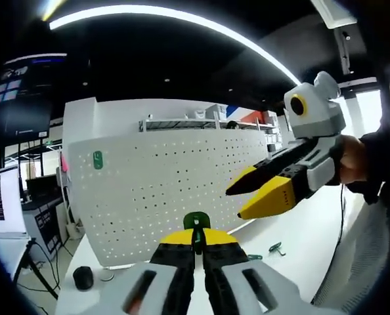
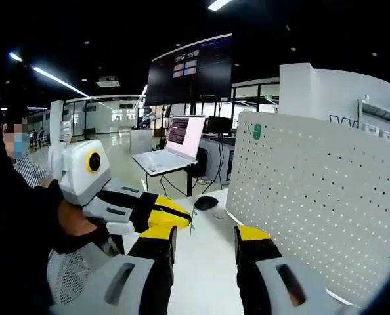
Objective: Insert the hook assembly into the mounting plate slot until the hook locks in place.
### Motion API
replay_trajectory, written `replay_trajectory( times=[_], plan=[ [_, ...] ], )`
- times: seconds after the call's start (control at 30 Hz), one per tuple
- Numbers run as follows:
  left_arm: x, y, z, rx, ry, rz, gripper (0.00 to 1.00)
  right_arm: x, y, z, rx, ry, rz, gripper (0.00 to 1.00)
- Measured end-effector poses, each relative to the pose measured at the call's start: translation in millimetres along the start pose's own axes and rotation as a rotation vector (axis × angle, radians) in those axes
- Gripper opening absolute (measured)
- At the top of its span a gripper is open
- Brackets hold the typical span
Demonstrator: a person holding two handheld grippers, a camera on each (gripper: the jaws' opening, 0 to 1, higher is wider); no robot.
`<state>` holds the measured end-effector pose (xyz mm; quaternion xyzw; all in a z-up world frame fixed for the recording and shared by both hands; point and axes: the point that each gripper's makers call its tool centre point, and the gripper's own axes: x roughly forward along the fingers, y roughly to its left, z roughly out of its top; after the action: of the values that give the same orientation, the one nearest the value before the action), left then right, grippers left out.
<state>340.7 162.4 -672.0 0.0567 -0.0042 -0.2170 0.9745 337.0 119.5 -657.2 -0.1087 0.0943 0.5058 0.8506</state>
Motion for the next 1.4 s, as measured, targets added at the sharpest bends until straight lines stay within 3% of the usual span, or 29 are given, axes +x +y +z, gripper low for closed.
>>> replay_trajectory(
  times=[0.5, 0.9, 1.4],
  plan=[
    [22, 32.9, 42.5, 0.044, -0.06, 0.056, 0.03, -16, -3, 16.9, -0.054, -0.055, -0.04, 0.46],
    [62, 58.8, 80.5, 0.083, -0.114, 0.087, 0.03, -24, -17, 21.7, -0.045, -0.073, -0.079, 0.46],
    [108, 112.3, 104.4, 0.082, -0.131, 0.182, 0.03, -30, -29, 21.2, -0.032, -0.08, -0.117, 0.47]
  ],
)
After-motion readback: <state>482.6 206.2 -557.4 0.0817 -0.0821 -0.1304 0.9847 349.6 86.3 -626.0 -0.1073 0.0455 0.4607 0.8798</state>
